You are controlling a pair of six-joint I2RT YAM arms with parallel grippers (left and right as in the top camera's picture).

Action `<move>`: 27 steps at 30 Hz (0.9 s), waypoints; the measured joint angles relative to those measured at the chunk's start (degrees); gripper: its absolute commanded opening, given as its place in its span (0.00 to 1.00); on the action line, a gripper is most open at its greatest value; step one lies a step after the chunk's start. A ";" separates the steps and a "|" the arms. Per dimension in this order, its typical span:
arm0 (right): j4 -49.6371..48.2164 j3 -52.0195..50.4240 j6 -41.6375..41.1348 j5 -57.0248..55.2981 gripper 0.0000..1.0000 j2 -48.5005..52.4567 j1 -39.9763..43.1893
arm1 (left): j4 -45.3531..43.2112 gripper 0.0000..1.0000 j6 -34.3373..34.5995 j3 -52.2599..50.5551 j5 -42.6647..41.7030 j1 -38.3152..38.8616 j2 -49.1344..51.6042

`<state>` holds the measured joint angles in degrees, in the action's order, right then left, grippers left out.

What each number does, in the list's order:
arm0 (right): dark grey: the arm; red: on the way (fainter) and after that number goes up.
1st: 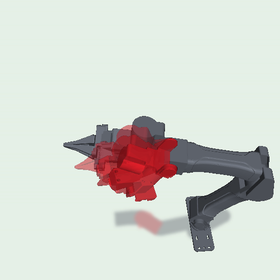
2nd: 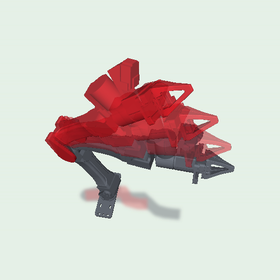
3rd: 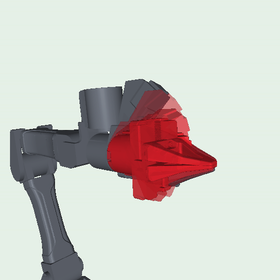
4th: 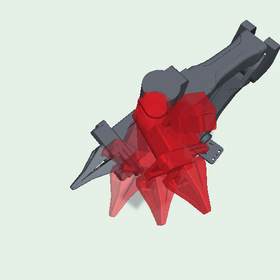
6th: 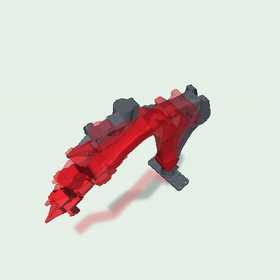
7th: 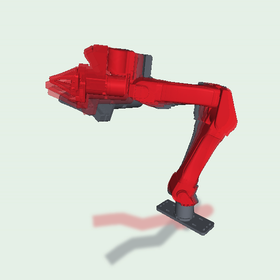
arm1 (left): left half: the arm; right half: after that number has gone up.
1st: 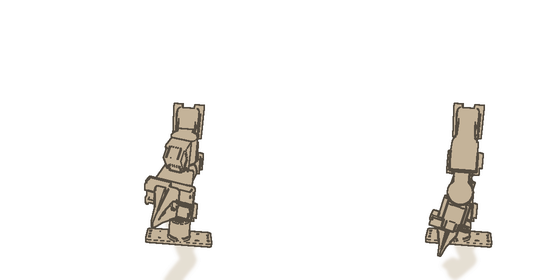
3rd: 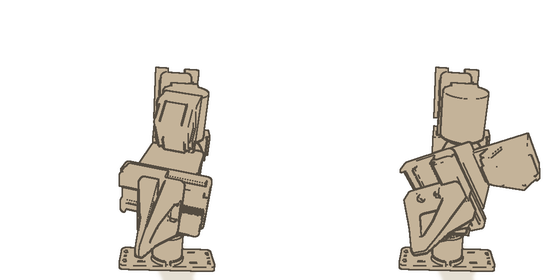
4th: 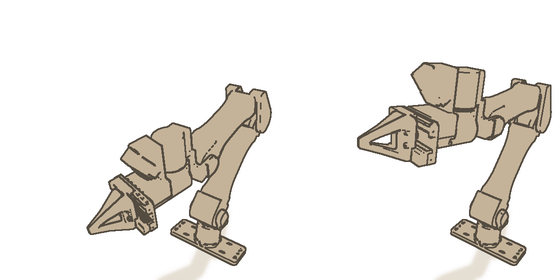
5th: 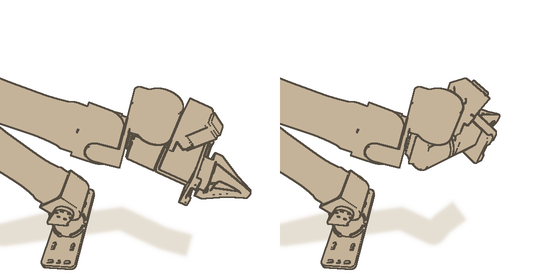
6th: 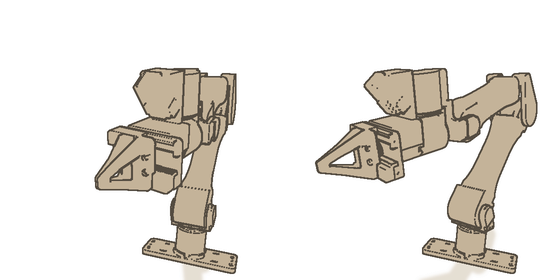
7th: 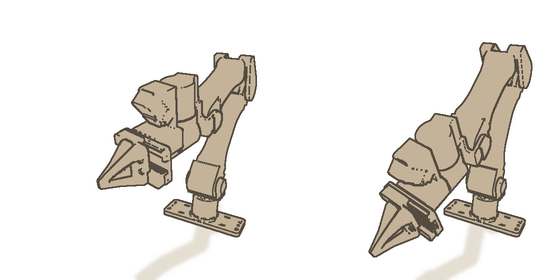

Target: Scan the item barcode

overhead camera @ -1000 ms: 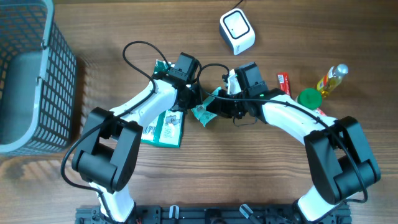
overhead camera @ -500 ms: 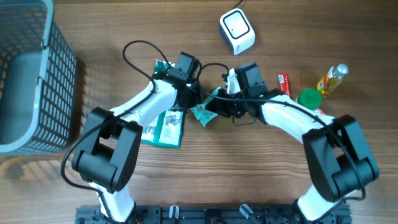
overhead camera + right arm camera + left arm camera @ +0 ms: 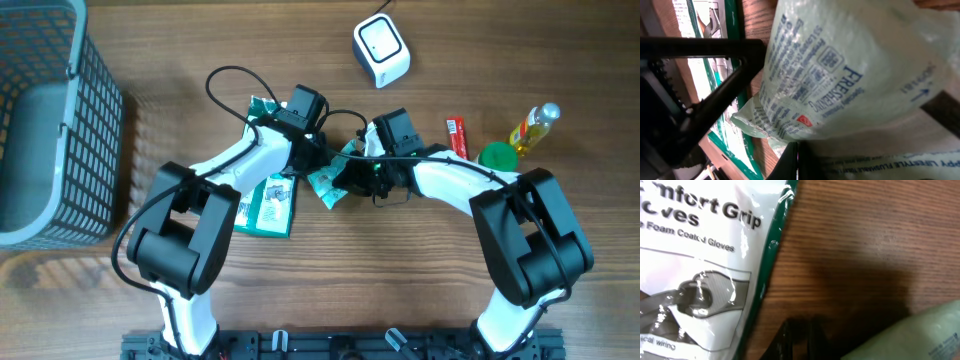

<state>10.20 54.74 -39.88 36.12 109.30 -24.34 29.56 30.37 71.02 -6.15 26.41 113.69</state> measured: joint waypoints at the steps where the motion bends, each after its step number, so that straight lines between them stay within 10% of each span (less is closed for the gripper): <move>1: -0.07 -0.02 -0.02 -0.02 0.04 0.00 0.00 | 0.52 0.04 0.00 0.22 -0.04 -0.42 0.02; 27: -8.70 1.27 0.63 -4.09 0.04 0.35 3.72 | 5.31 0.04 0.00 -1.79 -10.73 0.17 -7.26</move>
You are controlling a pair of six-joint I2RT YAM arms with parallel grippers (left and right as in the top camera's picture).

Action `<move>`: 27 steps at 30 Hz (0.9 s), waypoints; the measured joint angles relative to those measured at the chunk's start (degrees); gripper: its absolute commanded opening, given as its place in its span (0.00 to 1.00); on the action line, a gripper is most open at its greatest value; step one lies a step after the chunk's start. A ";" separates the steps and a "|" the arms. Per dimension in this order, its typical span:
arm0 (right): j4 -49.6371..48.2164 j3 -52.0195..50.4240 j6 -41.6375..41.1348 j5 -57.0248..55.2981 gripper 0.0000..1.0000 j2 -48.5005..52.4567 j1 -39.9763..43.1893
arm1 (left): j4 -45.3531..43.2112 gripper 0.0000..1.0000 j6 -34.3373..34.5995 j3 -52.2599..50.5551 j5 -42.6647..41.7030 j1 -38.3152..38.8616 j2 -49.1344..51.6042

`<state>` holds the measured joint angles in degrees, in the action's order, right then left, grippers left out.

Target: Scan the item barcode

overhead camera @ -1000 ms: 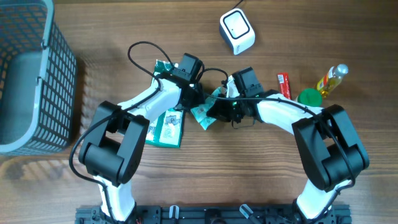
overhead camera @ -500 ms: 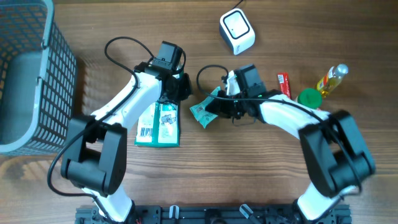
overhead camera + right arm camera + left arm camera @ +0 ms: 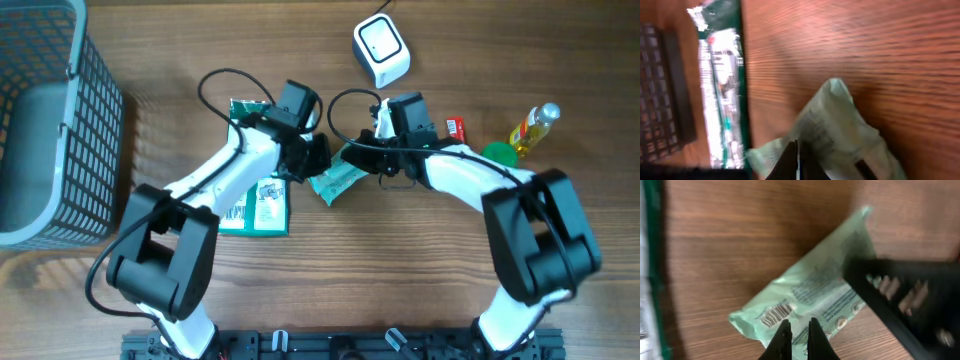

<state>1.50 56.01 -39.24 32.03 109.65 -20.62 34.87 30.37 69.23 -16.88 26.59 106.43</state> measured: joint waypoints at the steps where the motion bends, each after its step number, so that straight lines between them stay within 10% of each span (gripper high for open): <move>1: -1.51 -0.02 -0.04 0.07 0.04 0.98 0.04 | -2.05 0.04 0.22 -1.40 -0.20 0.17 0.04; 27: 7.28 -0.48 -0.04 12.81 0.04 -5.95 -2.08 | -9.07 0.04 0.87 -8.98 4.98 -0.35 -6.25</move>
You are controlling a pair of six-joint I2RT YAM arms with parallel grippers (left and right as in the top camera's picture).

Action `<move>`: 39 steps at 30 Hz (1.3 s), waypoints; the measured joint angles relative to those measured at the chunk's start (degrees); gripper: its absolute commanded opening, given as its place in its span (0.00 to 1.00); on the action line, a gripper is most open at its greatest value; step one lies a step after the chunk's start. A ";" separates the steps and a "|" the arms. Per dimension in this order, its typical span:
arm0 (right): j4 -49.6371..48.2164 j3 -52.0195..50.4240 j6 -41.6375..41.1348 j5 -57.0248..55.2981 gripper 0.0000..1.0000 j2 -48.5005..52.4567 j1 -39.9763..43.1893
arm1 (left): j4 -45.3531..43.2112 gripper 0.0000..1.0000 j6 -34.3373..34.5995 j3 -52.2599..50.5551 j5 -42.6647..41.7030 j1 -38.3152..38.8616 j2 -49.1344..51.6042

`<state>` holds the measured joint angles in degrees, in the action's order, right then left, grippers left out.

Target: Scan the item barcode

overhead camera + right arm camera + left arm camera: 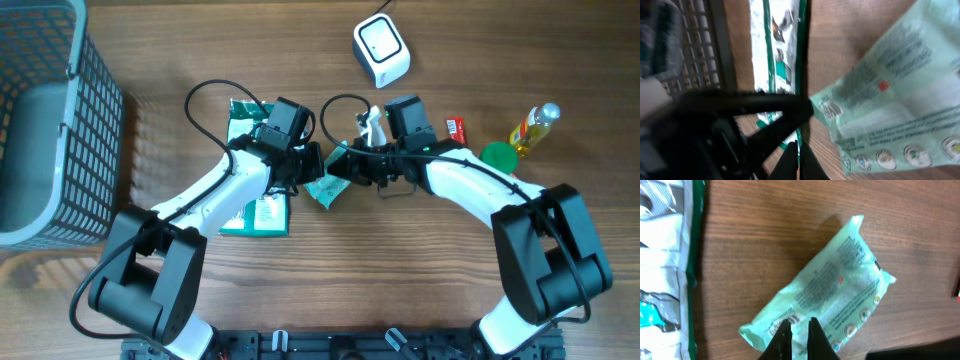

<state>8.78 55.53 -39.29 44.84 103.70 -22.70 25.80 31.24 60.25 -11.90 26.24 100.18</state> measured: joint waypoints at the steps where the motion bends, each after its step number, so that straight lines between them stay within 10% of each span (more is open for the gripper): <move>1: 0.68 -0.09 0.09 -0.44 0.04 0.00 -0.28 | -0.22 0.04 0.00 0.00 0.24 0.00 0.11; 26: 15.02 0.11 -1.36 -22.47 0.05 -1.36 -5.57 | -6.14 0.04 0.22 1.77 1.11 -0.63 9.20; 34: 18.27 0.55 2.36 -29.57 0.66 -18.97 -5.55 | 6.01 0.04 0.22 1.95 2.34 -7.34 -3.78; 39: 20.96 0.55 3.13 -34.69 0.79 -19.17 -5.55 | 15.54 0.06 0.20 2.45 2.62 -7.56 -11.52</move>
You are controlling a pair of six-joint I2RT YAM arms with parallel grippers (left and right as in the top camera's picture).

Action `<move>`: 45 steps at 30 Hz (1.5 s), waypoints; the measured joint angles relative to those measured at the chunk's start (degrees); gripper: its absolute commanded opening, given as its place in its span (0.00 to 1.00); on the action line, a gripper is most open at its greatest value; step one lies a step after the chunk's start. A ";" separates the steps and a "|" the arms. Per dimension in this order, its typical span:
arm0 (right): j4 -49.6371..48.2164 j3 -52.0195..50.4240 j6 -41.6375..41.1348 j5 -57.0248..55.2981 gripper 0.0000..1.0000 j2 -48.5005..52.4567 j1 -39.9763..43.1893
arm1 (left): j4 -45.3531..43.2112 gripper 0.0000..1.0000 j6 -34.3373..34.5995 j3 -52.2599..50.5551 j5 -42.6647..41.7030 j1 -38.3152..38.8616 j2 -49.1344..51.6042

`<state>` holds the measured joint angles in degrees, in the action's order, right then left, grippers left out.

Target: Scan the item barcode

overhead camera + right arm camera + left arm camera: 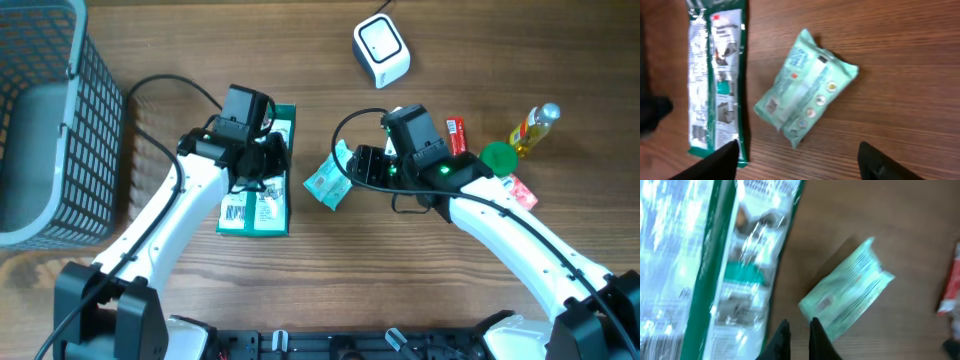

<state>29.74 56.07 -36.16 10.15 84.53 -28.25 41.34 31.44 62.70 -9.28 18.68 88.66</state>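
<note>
The pale green wipes pack [326, 181] lies flat on the wooden table, printed side up; it also shows in the right wrist view [805, 95] and the left wrist view [847, 296]. The white scanner [381, 50] stands at the far middle. My right gripper [347, 169] hovers just right of the pack, open [797, 167], with nothing between its fingers. My left gripper [266, 160] is left of the pack over the green-edged gloves package [255, 190], shut [798, 335] and empty.
A grey wire basket [45, 120] fills the left edge. Right of the right arm lie a red stick pack [456, 135], a green lid [497, 156], a yellow bottle [533, 125] and a pink packet [517, 191]. The gloves package [717, 75] lies left of the wipes.
Both grippers have drawn back from the wipes pack and stand higher. The left one has moved left over the gloves package. The right gripper, shut before, is now open. The pack lies where it was.
Both shut grippers first crowded low over the wipes pack beside the gloves package. Then they stood on either side of the pack, its barcode end showing, and stayed close to it. Now both are withdrawn, the right one open, and the pack lies free between them.
</note>
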 measured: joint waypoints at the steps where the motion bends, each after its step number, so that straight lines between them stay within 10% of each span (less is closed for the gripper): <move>1: 0.42 0.00 0.02 -0.87 0.80 0.00 0.00 | 1.20 0.06 0.00 -0.02 0.02 0.07 0.17; 32: 0.70 0.00 3.52 4.90 0.79 6.45 6.19 | -2.54 0.09 0.02 -0.02 2.25 8.85 8.04; 38: 0.39 0.00 3.52 4.90 0.79 6.45 6.19 | -4.42 0.31 0.44 -0.02 2.45 10.01 11.28; 45: 0.26 0.00 3.52 4.90 0.79 6.45 6.19 | -4.96 0.33 0.59 -0.02 2.45 10.21 12.83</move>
<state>30.00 56.07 -32.64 15.05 90.98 -22.06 36.38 32.03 62.67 -6.83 28.88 101.49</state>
